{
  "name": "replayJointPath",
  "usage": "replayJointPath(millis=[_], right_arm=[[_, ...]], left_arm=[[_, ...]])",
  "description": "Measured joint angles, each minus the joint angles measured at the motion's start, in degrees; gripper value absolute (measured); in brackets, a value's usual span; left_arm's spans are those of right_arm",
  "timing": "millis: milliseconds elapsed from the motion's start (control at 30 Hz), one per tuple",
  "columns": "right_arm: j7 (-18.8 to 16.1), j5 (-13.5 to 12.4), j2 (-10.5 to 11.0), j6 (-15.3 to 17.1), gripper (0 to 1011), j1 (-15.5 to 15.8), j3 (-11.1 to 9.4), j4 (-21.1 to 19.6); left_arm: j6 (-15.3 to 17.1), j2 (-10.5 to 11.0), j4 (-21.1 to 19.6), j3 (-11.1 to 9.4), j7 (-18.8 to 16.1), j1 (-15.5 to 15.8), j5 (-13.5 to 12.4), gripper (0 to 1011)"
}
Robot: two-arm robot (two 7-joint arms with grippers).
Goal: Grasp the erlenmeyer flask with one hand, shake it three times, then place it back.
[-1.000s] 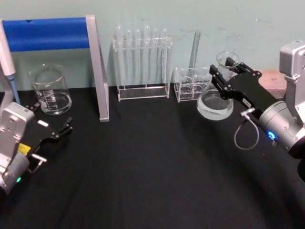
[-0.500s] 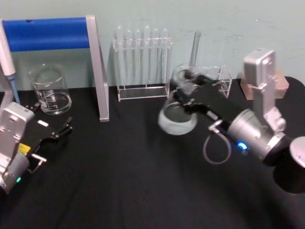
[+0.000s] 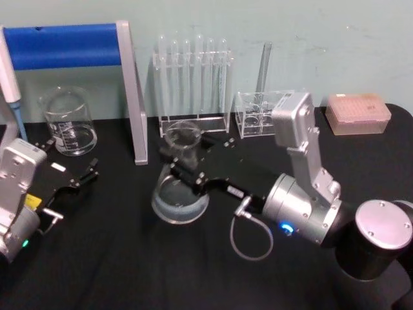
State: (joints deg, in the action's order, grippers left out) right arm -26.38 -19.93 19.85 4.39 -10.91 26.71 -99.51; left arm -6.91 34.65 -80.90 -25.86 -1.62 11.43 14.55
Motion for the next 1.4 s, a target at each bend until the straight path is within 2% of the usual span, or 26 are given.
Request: replayJointPath(millis=[433,767,1000,1300,1400], right_arm=[[-2.8,-1.7,2.1,0.2,453,-0.1,4.7,-2.2],[-2.5,-2.7,2.9,0.2,456,-0.6,5.8,-2.3],[0.1,-2.6,3.0,-0.1,456,-1.2,4.0,-1.0],[4.9,-1.8,3.1,-0.5,456,-1.5,-1.2,1.3],[7.0,-1.5,3.1,-0.7,456,-1.3,-4.0,2.1]], left_arm=[[0.0,0.0,0.0,0.0,0.0,0.0,0.0,1001],[0.0,0.0,0.0,0.0,0.0,0.0,0.0,1001],[0.0,0.0,0.0,0.0,0.0,0.0,0.0,1001],[0.0,0.0,0.0,0.0,0.0,0.0,0.0,1001],[0.0,0.0,0.0,0.0,0.0,0.0,0.0,1001]])
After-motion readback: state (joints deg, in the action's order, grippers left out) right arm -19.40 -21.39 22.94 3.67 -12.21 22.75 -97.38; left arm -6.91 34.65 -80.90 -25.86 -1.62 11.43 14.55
